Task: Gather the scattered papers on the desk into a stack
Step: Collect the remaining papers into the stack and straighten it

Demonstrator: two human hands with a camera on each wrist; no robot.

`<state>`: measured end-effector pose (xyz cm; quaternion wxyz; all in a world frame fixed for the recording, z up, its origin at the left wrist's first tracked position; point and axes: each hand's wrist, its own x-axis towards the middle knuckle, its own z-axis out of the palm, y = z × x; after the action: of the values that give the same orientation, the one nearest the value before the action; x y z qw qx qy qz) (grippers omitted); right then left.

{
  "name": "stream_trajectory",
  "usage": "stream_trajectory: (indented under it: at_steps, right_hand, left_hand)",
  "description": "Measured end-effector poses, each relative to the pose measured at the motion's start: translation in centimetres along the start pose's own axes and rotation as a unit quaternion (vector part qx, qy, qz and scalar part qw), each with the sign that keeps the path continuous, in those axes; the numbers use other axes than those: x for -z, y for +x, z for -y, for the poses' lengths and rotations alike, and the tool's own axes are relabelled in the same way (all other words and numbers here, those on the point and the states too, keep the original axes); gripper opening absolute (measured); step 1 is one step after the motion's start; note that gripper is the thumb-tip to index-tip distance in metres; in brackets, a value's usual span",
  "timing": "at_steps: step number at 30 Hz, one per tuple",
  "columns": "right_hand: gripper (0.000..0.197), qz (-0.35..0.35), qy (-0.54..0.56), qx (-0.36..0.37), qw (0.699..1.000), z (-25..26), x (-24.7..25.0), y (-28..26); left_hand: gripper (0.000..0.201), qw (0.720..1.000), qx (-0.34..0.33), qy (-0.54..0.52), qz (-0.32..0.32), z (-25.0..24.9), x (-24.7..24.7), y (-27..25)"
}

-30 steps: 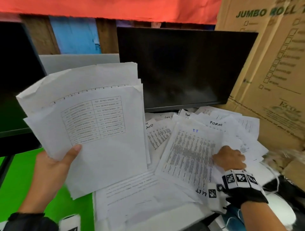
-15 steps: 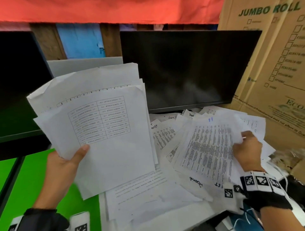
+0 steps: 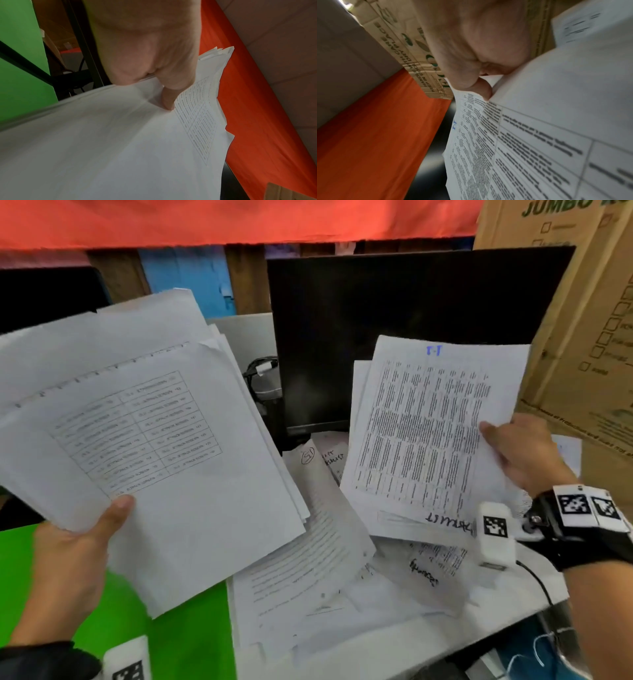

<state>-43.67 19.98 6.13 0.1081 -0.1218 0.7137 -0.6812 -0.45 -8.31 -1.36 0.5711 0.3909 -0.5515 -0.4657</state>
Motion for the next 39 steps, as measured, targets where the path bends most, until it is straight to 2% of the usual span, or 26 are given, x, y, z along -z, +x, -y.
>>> stream_trajectory:
  at_steps: [1, 3, 4, 5, 7, 9, 10, 13, 16, 19, 21, 24, 29, 33, 36, 39]
  right_hand:
    - [0.024, -0.01, 0.007, 0.021, 1.0, 1.2, 0.0, 0.2]
    - [0.03, -0.016, 0.018, 0.066, 0.998, 3.7, 0.1, 0.4]
    - [0.031, -0.015, 0.023, 0.087, 0.996, 5.0, 0.0, 0.2]
    - [0.03, -0.011, 0.032, 0.104, 0.994, 6.3, -0.2, 0.0]
    - [0.03, 0.002, 0.053, 0.127, 0.99, 8.8, -0.9, -0.6]
    - [0.028, 0.017, 0.05, 0.124, 0.991, 10.0, -2.3, -0.7]
    - [0.024, 0.032, 0.031, 0.11, 0.993, 10.0, -3.3, -0.9]
    - [0.009, 0.12, -0.098, 0.032, 0.987, 6.6, -7.6, -1.5]
    - [0.015, 0.236, -0.252, -0.037, 0.938, 0.4, -12.4, -4.0]
    - [0.022, 0.292, -0.311, -0.083, 0.901, -5.2, -16.2, -6.7]
    - [0.026, 0.309, -0.317, -0.093, 0.892, -7.6, -18.1, -7.6]
    - [0.027, 0.319, -0.324, -0.074, 0.887, -8.8, -20.4, -8.6]
    - [0.025, 0.293, -0.355, -0.053, 0.886, -8.7, -22.4, -10.0]
    - [0.037, 0.28, -0.319, -0.02, 0.905, -8.1, -21.8, -10.0]
    - [0.037, 0.28, -0.276, 0.03, 0.919, -4.3, -19.8, -9.9]
    - [0.031, 0.286, -0.24, 0.118, 0.92, 1.9, -16.5, -10.4]
  left_hand:
    - [0.058, 1.0, 0.012, -0.008, -0.025, 2.2, 1.9, 1.5]
    - [0.08, 0.999, 0.02, -0.015, -0.027, 4.2, 4.3, 2.5]
    - [0.085, 0.999, 0.018, -0.027, -0.016, 3.5, 4.8, 2.2]
    - [0.079, 0.999, 0.044, -0.011, -0.006, 2.7, 4.7, 1.7]
    - [0.057, 0.999, 0.023, 0.042, 0.022, -0.2, 3.2, -0.3]
    - [0.03, 0.997, -0.004, 0.049, 0.055, -2.3, 2.1, -1.6]
    - [0.025, 0.996, -0.024, 0.051, 0.07, -2.2, 1.9, -1.7]
    - [0.026, 0.996, -0.02, 0.053, 0.069, -0.8, 2.1, -1.1]
    - [0.031, 0.996, 0.007, 0.052, 0.07, -0.3, 2.6, -1.4]
    - [0.018, 0.996, 0.053, 0.051, 0.058, 0.0, 3.8, -1.5]
    - [0.014, 0.994, 0.073, 0.065, 0.055, 0.1, 4.4, -1.5]
    - [0.023, 0.991, 0.099, 0.079, 0.052, 0.7, 5.0, -1.6]
    - [0.025, 0.988, 0.12, 0.083, 0.054, 2.0, 5.3, -1.9]
    - [0.024, 0.987, 0.136, 0.066, 0.06, 2.3, 5.9, -2.1]
    - [0.025, 0.985, 0.155, 0.037, 0.063, 2.2, 6.5, -2.3]
    - [0.027, 0.985, 0.155, 0.033, 0.066, 2.3, 6.7, -2.3]
